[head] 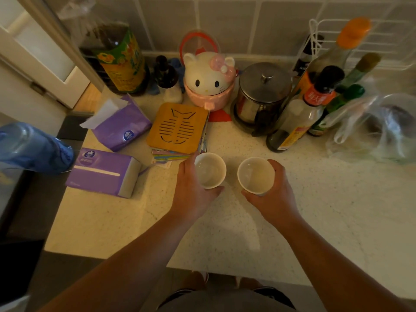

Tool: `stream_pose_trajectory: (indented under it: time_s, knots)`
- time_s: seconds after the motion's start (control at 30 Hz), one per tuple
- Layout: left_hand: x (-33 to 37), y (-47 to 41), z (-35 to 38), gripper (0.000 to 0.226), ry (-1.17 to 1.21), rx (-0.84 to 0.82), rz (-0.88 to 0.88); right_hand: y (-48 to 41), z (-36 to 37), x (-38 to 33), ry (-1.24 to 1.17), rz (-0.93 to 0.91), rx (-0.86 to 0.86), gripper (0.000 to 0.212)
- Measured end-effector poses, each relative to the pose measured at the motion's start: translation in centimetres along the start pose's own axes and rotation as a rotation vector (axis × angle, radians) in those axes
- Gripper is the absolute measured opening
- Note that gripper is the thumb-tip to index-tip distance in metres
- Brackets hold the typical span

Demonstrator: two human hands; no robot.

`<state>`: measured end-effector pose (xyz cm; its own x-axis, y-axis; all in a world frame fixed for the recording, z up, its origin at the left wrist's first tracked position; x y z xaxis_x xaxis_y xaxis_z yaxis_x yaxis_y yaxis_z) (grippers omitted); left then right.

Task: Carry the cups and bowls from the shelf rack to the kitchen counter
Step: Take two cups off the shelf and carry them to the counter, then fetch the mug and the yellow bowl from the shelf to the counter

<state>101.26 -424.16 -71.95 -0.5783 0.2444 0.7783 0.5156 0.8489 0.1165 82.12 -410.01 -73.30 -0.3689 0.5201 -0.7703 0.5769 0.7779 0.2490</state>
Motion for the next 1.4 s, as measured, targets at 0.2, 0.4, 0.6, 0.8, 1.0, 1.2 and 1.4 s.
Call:
stream_pose_trajectory:
  time_s: [0.2,0.4,0.6,0.8,1.0,1.2,1.4]
  knots:
    - [-2.0,1.1,-0.5,0.120,0.024,-0.072,-0.084,0.5,0.2,0.4,0.033,0.057,-0.037,0.117]
    - [-4.7,4.8,-2.6,0.096,-0.373,-0.178,-0.048,4.6,-0.1,1.2,0.053,0.118,-0.026,0.113]
    - [-6.2,8.8,-2.0,0.082,-0.591,-0.387,0.111,11.7,1.5,2.2,0.094,0.185,0.002,0.075]
    - [-3.5,12.2,1.2,0.061,-0.614,-0.602,0.424,18.8,3.7,3.0,0.091,0.248,-0.064,0.039]
    - [2.0,17.4,7.8,0.045,-0.599,-0.906,0.786,25.4,2.6,6.0,-0.013,0.373,-0.046,0.026]
    - [5.1,23.2,16.0,0.043,-0.657,-1.224,0.791,35.0,0.3,14.4,-0.134,0.628,0.050,0.025]
    - [3.8,28.7,24.2,0.035,-0.718,-1.374,0.409,47.9,0.7,24.4,-0.285,0.867,0.151,0.026]
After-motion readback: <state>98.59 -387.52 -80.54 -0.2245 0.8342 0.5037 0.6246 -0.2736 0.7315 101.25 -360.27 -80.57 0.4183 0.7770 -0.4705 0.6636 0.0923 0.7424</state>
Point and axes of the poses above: each hand's wrist, its own y-axis away from the middle knuckle, its own z-axis out of the palm, x = y × z, the point moved 9 cm from there along -y, towards the middle knuckle, and after that the axes turned 8 degrees about -x, right-handed, at the moved point
